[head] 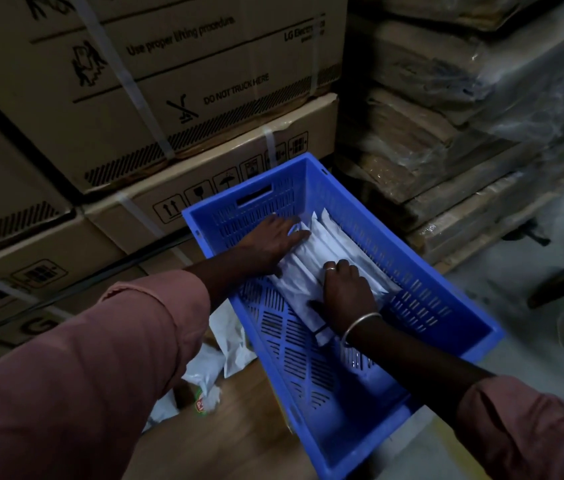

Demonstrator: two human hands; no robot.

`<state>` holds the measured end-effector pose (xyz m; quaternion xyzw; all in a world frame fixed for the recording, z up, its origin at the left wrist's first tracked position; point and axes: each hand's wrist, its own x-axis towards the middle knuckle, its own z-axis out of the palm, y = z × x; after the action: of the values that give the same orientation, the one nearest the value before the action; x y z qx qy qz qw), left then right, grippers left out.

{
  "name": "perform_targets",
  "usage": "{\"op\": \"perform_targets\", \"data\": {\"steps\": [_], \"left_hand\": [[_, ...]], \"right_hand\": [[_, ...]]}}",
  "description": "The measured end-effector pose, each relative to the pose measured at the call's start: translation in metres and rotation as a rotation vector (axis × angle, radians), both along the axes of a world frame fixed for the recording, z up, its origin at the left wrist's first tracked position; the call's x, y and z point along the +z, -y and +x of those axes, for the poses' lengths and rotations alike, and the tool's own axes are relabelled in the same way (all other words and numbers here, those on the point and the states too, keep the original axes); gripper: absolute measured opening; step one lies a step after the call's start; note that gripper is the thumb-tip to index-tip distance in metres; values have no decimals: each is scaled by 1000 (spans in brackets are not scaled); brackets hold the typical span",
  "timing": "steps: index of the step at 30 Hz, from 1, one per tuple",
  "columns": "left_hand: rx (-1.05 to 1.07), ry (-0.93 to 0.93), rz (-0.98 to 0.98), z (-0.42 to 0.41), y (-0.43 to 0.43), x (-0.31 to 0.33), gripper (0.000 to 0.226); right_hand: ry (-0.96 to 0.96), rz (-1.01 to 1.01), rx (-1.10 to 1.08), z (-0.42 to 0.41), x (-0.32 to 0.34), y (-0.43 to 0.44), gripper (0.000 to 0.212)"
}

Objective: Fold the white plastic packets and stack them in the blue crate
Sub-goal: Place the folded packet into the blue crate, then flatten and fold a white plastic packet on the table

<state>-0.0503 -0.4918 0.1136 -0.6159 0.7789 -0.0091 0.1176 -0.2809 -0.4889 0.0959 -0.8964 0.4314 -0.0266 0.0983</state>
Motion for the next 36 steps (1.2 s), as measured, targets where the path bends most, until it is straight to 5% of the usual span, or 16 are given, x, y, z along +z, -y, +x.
{"op": "perform_targets", "data": {"steps": [5,16,28,36], "left_hand": [[44,13,-37,-4,-12,8,104],[529,-149,-440,81,-125,82,58],[1021,-1,-477,193,-430,69,57],[1091,-53,-453,221,-514,30,66]], "right_hand": [[95,-63,-45,0,4,3,56],[320,-314,-55,63,60,19,45],[484,-198,552,282,70,-233,46],[363,-202,673,329,34,-318,48]]}}
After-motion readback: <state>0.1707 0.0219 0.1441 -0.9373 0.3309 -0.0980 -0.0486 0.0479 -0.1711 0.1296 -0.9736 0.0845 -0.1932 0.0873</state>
